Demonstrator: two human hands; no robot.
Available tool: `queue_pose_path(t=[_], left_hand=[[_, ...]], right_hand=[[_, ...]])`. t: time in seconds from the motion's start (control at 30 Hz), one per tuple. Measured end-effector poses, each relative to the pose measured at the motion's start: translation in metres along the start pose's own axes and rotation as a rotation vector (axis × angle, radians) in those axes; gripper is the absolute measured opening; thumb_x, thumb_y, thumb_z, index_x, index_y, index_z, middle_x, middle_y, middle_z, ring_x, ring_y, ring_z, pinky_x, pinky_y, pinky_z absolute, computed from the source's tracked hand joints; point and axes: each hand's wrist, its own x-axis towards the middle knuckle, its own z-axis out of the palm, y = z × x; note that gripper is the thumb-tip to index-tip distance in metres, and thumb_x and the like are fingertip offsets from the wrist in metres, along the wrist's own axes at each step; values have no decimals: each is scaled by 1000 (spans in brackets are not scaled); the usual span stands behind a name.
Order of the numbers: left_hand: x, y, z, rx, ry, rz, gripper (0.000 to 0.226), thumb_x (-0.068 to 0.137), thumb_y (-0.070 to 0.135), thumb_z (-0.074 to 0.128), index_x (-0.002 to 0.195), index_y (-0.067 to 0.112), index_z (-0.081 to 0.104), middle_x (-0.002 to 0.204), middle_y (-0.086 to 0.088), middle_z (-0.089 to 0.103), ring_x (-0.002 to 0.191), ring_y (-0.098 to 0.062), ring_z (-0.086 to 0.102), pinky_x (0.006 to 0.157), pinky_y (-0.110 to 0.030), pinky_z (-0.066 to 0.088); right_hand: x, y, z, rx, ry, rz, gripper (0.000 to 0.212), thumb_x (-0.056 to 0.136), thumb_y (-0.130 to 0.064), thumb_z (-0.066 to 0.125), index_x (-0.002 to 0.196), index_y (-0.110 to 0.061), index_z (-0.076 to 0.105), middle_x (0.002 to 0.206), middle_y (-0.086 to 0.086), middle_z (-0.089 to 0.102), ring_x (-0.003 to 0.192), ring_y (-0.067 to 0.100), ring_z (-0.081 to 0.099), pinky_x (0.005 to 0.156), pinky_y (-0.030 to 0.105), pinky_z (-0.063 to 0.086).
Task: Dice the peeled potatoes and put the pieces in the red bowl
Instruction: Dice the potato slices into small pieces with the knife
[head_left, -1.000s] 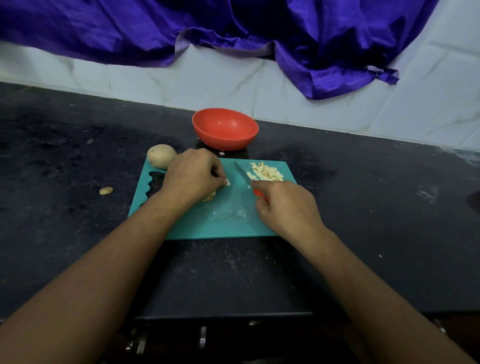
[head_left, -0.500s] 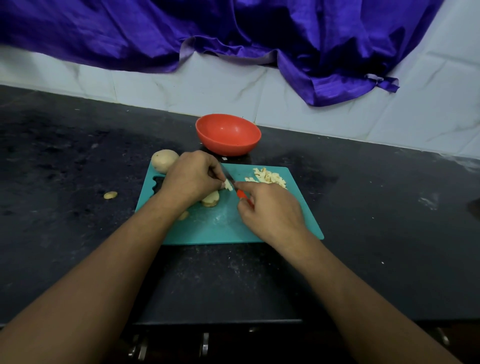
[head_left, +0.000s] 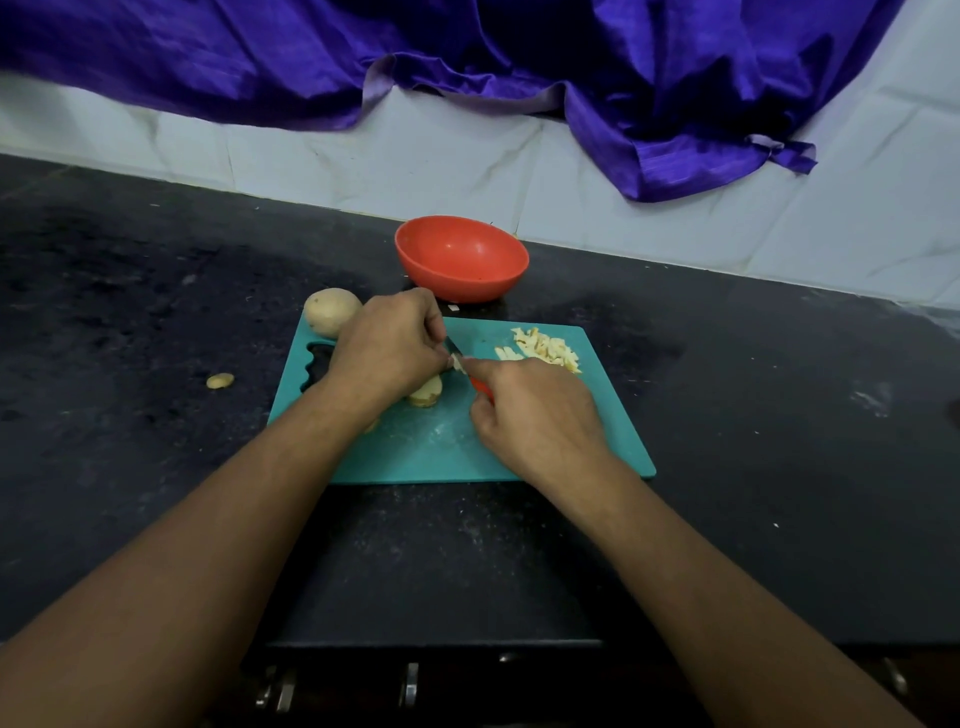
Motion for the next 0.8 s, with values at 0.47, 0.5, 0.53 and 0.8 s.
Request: queue_pose_path(t=[0.47, 0.5, 0.53, 0.8], left_hand=[[-5, 3, -3, 1, 5, 15, 27, 78, 20, 87, 77, 26, 60, 75, 13, 65, 75, -4, 60, 71, -33, 52], [-4, 2, -3, 1, 3, 17, 27, 78, 20, 87, 77, 26, 60, 75, 13, 65, 75, -4, 60, 71, -34, 53], [-3, 2, -3, -4, 6, 22, 25, 79, 20, 85, 78, 26, 61, 75, 12, 65, 75, -4, 61, 70, -35, 54], [-1, 1, -6, -181, 260, 80, 15, 87, 7, 64, 91, 22, 66, 80, 13, 65, 74, -3, 61, 67, -24, 49]], right_hand=[[-11, 48, -2, 127, -31, 158, 46, 97, -30, 53, 142, -41, 58, 94, -5, 69, 89, 20, 63, 78, 38, 53], [-10, 50, -2, 164, -31, 163, 45, 96, -30, 54, 140, -40, 60, 79, -9, 62, 78, 16, 60, 74, 37, 53], [-9, 51, -2, 208, -19, 166, 44, 96, -29, 55, 139, -39, 62, 68, -10, 54, 67, 12, 55, 68, 35, 52], [-13, 18, 2, 225, 47, 34, 46, 97, -33, 52, 142, -43, 55, 68, -12, 47, 73, 14, 55, 64, 34, 47]])
